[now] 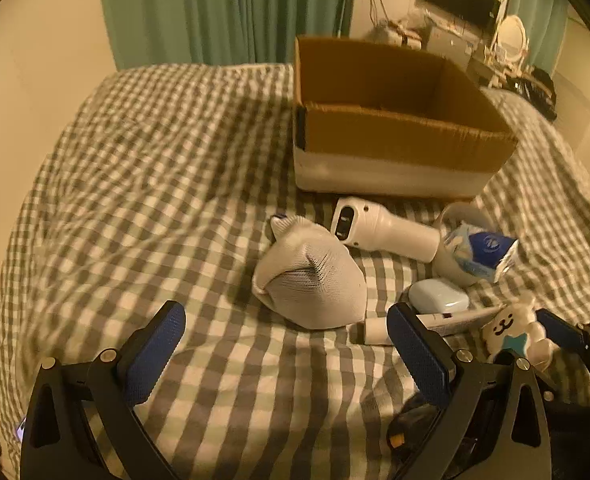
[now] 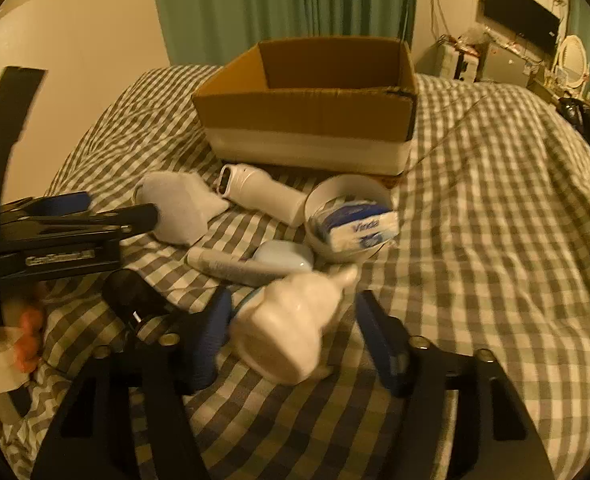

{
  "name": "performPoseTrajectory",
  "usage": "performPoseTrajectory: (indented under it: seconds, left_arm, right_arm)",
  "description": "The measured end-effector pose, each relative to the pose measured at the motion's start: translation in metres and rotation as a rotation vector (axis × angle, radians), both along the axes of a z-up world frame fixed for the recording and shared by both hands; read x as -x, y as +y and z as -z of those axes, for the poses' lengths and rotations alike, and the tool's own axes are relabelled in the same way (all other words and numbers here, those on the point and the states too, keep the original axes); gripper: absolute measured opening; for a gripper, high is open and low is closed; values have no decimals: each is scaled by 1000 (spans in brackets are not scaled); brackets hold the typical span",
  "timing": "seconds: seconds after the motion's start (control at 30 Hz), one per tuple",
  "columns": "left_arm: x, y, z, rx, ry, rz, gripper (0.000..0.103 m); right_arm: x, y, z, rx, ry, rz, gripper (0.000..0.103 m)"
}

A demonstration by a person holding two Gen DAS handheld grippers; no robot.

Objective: Organize objects
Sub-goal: 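Grasp the white knit sock with the left gripper while the right grasps the white figurine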

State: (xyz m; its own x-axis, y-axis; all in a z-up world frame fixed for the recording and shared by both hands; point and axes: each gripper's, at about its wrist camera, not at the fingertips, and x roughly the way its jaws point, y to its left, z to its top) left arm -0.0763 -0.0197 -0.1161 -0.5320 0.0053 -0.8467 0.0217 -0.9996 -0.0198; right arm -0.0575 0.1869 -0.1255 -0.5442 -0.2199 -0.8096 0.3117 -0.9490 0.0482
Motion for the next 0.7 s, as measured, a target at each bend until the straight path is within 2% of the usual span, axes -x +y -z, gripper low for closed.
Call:
performPoseTrajectory:
  seconds: [0.27, 0.33, 0.43, 0.57, 0.7]
  left_arm:
    - [29, 6, 22, -4, -55, 7, 101]
    - [32, 7, 27, -13, -68, 21, 83]
    - [35, 8, 32, -57, -90, 60, 69]
    - [35, 12, 31, -37, -85, 84, 63]
    - [31, 9, 26, -55, -64, 84, 57]
  right_arm:
    - [4, 5, -12, 14, 29, -6, 54]
    - [8, 7, -16, 8, 47, -1, 54]
    - [16, 7, -22, -10, 73, 4, 53]
    - [27, 7, -22, -29, 80, 0, 53]
    - [31, 9, -23, -32, 77, -3, 53]
